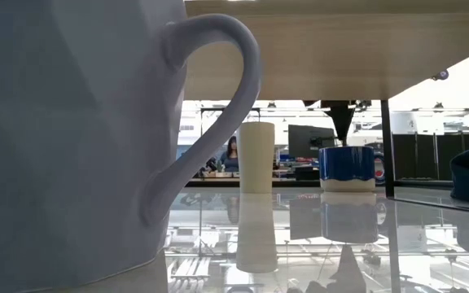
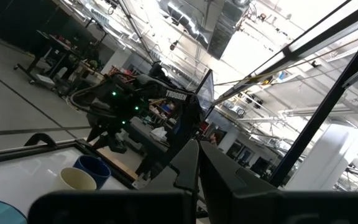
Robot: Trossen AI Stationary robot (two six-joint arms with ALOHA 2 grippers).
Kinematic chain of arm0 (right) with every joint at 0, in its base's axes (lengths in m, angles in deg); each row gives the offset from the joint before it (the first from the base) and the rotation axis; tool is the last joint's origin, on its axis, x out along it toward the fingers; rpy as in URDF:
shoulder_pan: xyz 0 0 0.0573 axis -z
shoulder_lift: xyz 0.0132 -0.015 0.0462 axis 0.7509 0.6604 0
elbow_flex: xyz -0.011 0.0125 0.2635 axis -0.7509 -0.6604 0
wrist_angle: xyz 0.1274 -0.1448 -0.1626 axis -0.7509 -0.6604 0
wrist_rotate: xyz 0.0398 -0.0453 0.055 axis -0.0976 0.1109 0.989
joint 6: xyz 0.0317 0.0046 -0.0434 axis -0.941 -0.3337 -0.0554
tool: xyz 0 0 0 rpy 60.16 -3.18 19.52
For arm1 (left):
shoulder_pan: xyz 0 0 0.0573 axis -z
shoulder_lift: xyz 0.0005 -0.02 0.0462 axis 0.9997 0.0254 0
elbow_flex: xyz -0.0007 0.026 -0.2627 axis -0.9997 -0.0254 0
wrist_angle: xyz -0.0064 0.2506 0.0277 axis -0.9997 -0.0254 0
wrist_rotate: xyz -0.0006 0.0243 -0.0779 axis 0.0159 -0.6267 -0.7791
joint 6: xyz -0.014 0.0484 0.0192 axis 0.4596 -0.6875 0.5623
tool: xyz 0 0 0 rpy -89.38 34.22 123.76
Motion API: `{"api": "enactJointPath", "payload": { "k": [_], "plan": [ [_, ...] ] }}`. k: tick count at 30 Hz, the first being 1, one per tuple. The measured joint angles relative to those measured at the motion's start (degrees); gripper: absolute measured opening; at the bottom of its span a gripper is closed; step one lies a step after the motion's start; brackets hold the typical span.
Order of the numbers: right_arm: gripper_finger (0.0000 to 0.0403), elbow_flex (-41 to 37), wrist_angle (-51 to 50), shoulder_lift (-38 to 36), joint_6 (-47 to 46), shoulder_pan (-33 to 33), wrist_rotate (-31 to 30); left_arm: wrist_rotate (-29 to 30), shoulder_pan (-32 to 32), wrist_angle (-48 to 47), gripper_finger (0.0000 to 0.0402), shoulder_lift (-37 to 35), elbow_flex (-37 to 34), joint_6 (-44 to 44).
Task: Stack small to large cups/mugs on shelf
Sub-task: Put the blue mug on the shelf
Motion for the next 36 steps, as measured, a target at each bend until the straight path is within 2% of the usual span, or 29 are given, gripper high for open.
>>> {"api": "enactJointPath", "payload": {
  "k": [22,27,31,34,36],
  "plan": [
    [0.0143,-3.2,-0.3,0.0,0.4,1.2,2.1,0.8,0.0,-1.1,0.0000,-0.3,0.0,0.1],
    [0.0147,-3.2,-1.1,0.0,-3.8,1.2,5.6,1.4,0.0,-0.9,0.0000,-0.5,0.0,1.6],
    [0.0154,-3.2,0.1,0.0,-7.4,1.2,5.3,1.8,0.0,-0.8,0.0000,-1.1,0.0,1.7],
    [0.0159,-3.2,1.7,0.0,-8.2,1.2,1.7,3.5,0.0,-0.2,0.0000,-1.6,0.0,1.7],
    [0.0161,-3.2,1.8,0.0,-8.1,1.3,2.0,4.4,0.0,-0.4,0.0000,-2.0,0.0,1.7]
  ]
}}
